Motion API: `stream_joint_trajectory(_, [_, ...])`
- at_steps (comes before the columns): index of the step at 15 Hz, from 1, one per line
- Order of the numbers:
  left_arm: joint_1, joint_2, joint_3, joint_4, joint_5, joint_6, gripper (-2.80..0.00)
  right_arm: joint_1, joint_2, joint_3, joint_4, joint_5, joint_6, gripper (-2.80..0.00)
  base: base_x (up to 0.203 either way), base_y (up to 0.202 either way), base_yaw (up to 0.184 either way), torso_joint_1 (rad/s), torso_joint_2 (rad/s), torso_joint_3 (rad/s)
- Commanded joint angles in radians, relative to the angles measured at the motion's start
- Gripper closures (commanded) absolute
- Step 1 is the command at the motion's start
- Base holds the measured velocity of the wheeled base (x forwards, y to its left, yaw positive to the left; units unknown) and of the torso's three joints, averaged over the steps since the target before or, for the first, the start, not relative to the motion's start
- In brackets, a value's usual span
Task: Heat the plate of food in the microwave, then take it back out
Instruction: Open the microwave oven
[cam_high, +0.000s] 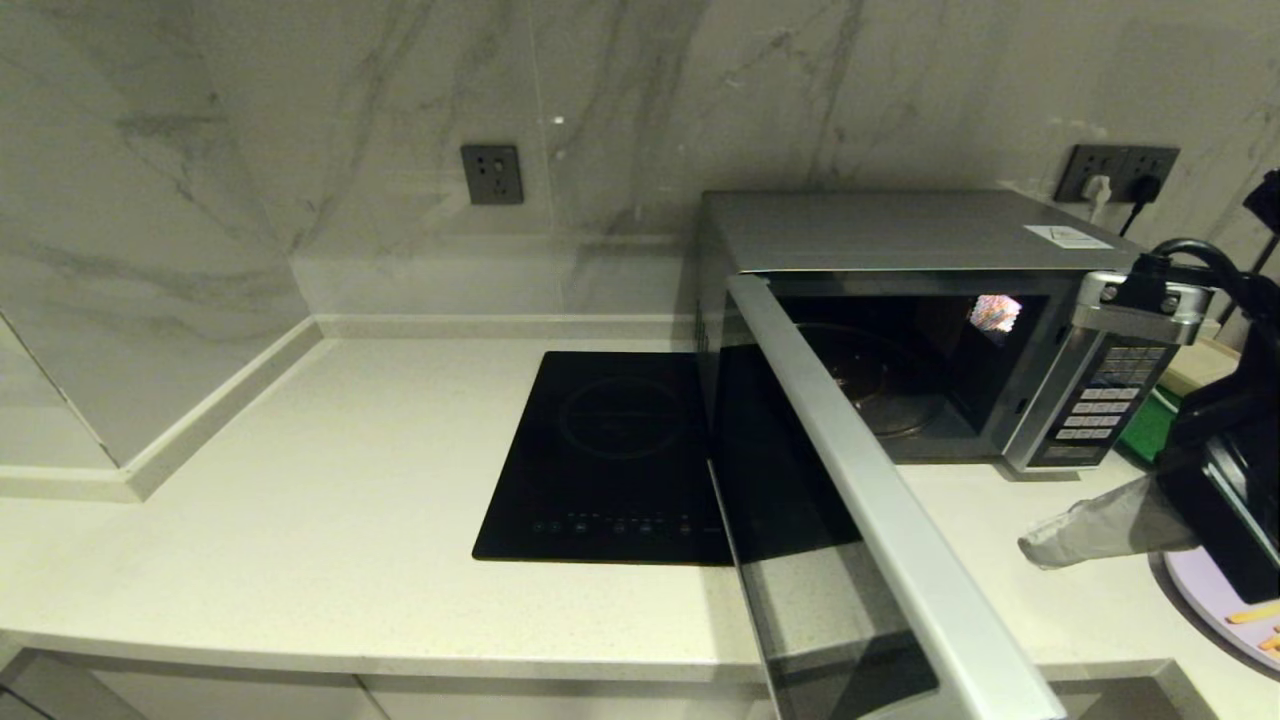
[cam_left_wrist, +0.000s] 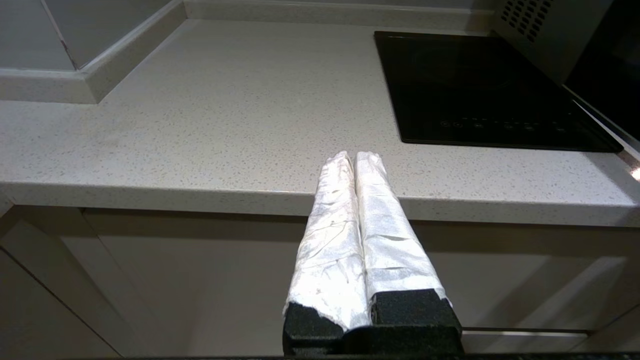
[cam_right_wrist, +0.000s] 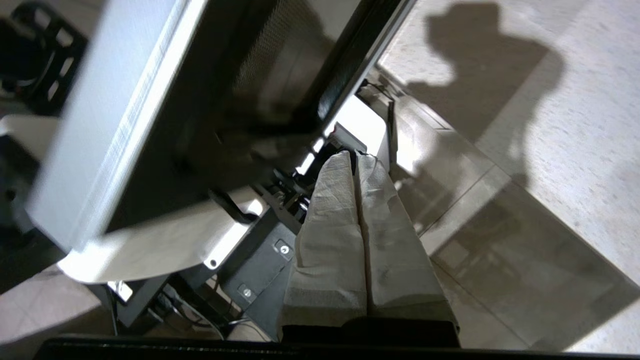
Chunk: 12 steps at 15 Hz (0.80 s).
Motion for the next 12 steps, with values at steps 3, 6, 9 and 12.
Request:
stream_joint_trajectory(3, [0.0,0.0,0.0,0.0,0.0,-0.001,0.0,0.186,0.031,-0.002,-0.073,-0.01,0.005,0.0,0.0,0.0,0.0,0.0,0.0,0.0])
stream_joint_trajectory(6, [0.0,0.0,0.0,0.0,0.0,-0.001,0.0,0.303,0.132,-0.018,-0.213,-0.171,0.11,0.0,0.0,0.0,0.0,0.0,0.0,0.0])
stream_joint_trajectory(9, [0.0,0.0,0.0,0.0,0.0,-0.001,0.0,0.341,0.179,-0.038,-0.252,-0.203,0.145,0.0,0.0,0.0,0.0,0.0,0.0,0.0])
stream_joint_trajectory(12, [0.0,0.0,0.0,0.001,0.0,-0.001,0.0,0.353,0.196,-0.066,-0.25,-0.203,0.147,0.0,0.0,0.0,0.0,0.0,0.0,0.0])
